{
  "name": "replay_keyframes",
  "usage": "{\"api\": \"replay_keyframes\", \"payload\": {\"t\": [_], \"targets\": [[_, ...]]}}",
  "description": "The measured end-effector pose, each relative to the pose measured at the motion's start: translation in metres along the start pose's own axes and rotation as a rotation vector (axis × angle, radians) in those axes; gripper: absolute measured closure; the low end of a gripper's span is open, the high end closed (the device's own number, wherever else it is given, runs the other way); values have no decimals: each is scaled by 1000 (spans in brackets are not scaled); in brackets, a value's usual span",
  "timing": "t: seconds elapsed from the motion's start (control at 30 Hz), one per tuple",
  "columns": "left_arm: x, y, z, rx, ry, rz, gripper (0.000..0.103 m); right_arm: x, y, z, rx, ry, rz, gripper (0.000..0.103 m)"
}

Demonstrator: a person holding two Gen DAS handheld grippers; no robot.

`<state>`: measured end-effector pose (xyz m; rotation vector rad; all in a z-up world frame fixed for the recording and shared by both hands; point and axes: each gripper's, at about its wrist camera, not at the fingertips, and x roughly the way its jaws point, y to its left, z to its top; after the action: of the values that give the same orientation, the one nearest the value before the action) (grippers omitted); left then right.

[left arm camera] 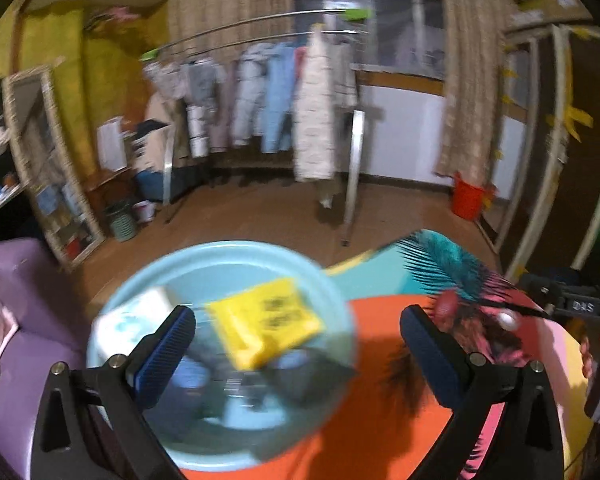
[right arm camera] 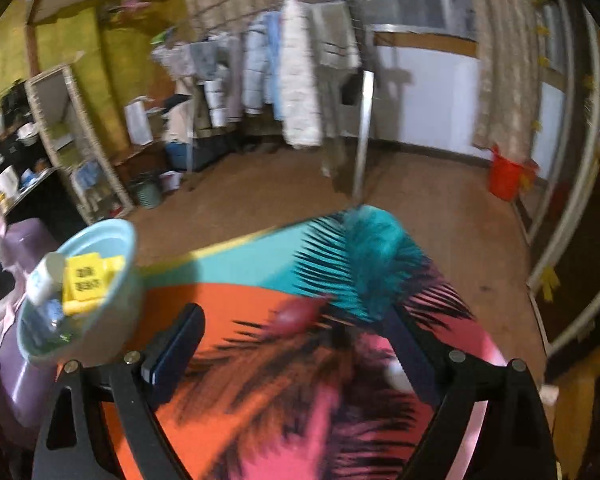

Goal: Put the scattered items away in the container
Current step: 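Move both open grippers back toward the red bulb and white lid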

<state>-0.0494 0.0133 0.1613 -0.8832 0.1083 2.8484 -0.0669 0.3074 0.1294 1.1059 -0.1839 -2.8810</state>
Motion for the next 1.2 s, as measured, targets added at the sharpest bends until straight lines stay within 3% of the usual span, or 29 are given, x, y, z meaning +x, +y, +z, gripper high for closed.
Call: {"api": "replay_keyframes", "payload": {"t": [0.1, 0.2, 0.33, 0.43, 0.87, 1.03, 1.2], "targets": [[6, -37, -2, 28, 7, -63, 0, -7, -25, -10, 13, 9, -29, 10], [14, -76, -7, 60, 14, -181, 0, -11, -43, -19, 9, 24, -51, 10], [31, -125, -20, 155, -5, -234, 0, -5, -63, -32, 6, 44, -59, 10], [53, -144, -27, 182, 34, -289, 0, 2, -72, -45, -7, 70, -49, 10], [114, -160, -33, 268, 47, -397, 0, 49, -85, -66, -75, 129, 24, 9], [142, -175, -36, 374, 110, -439, 0, 67, -83, -70, -120, 154, 44, 10], [164, -176, -37, 391, 141, -467, 0, 81, -82, -70, -150, 179, 70, 10]]}}
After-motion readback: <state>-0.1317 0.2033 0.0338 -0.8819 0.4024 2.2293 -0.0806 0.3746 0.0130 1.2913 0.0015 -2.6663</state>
